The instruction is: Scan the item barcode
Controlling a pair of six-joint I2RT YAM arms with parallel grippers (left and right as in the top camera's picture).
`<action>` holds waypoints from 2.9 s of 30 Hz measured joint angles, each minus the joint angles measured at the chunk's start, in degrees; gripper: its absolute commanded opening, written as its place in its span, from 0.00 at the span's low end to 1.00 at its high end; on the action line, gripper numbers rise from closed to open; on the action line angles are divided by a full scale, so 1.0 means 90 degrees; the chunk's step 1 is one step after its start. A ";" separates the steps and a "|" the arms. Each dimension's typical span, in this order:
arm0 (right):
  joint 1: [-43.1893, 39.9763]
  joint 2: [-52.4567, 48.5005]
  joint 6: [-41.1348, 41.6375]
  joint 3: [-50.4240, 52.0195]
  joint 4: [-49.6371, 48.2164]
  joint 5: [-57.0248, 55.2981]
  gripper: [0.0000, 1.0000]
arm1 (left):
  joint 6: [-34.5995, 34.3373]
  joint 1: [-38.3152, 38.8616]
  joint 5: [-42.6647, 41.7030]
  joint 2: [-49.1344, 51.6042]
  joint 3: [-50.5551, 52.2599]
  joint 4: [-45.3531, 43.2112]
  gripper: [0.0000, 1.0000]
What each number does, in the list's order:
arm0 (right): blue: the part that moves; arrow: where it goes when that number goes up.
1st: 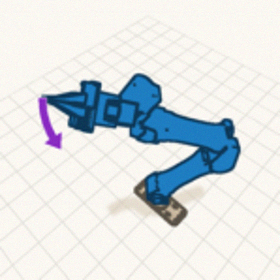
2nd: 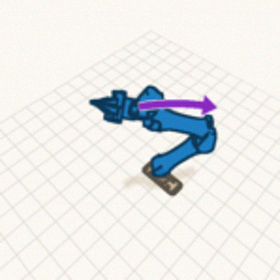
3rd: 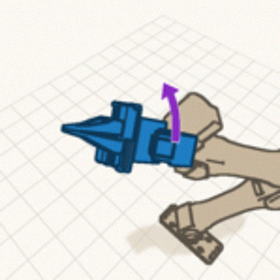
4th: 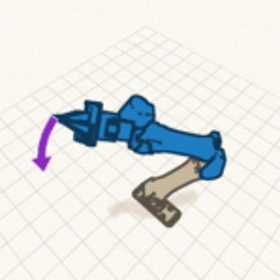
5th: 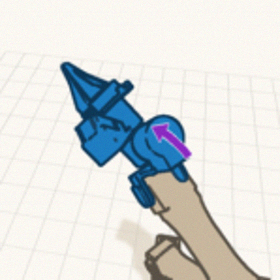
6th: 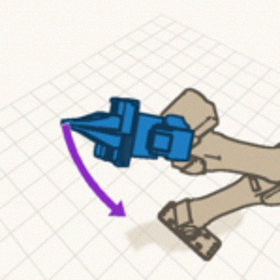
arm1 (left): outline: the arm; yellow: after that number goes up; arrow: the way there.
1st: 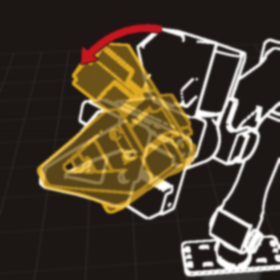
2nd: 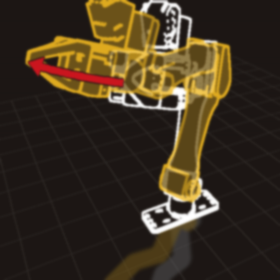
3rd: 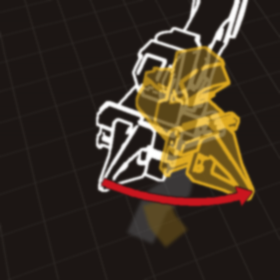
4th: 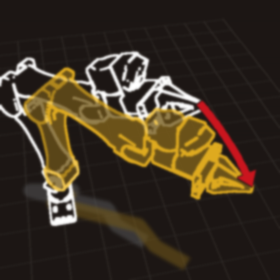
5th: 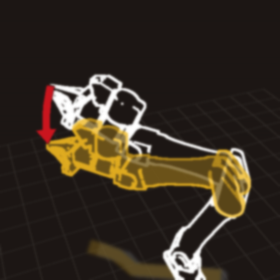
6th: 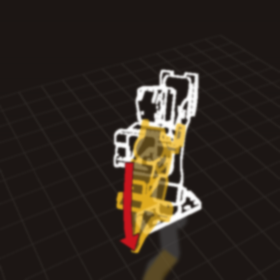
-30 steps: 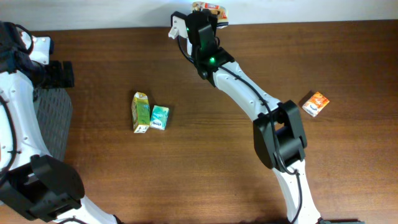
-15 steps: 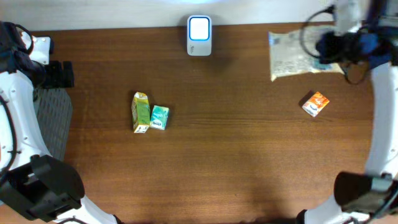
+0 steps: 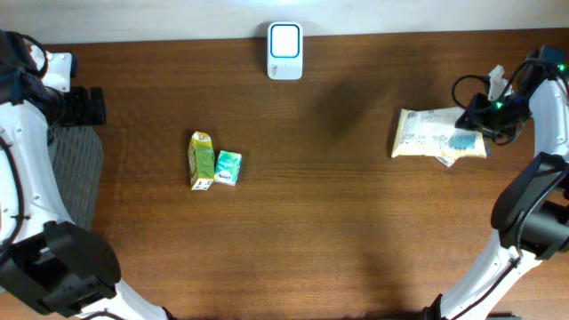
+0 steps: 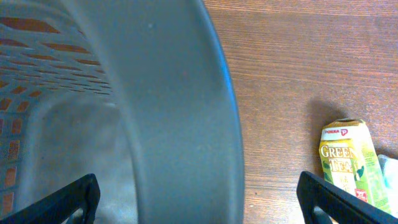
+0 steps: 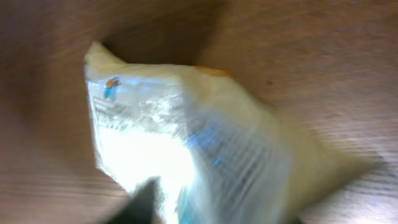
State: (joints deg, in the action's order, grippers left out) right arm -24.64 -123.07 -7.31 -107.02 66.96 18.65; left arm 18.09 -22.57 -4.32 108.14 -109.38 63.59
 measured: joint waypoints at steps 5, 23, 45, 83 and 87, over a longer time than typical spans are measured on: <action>-0.0083 -0.0012 0.0389 -0.1141 0.0906 -0.0568 0.99 | 0.0000 0.0000 0.0000 0.0000 0.0000 0.0005 0.99; 0.5192 -0.0044 0.1919 -0.0617 -0.2314 0.1098 0.47 | 0.0000 0.0000 0.0002 0.0000 0.0000 0.0000 0.99; 0.6955 -0.0731 0.2322 0.1064 -0.3990 -0.0457 0.16 | 0.0000 0.0000 0.0000 0.0000 0.0000 0.0000 0.99; 0.5853 -0.0328 0.3500 0.0221 -0.0401 -0.1348 0.39 | 0.0000 0.0000 0.0000 0.0000 0.0000 0.0000 0.99; 0.5872 -0.0325 0.1831 0.0180 -0.0950 -0.0954 0.70 | 0.0000 0.0000 0.0000 0.0000 0.0000 0.0000 0.99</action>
State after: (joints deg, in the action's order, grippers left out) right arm 28.21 -125.99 9.17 -105.41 58.41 10.07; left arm 18.09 -22.57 -4.32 108.14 -109.38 63.59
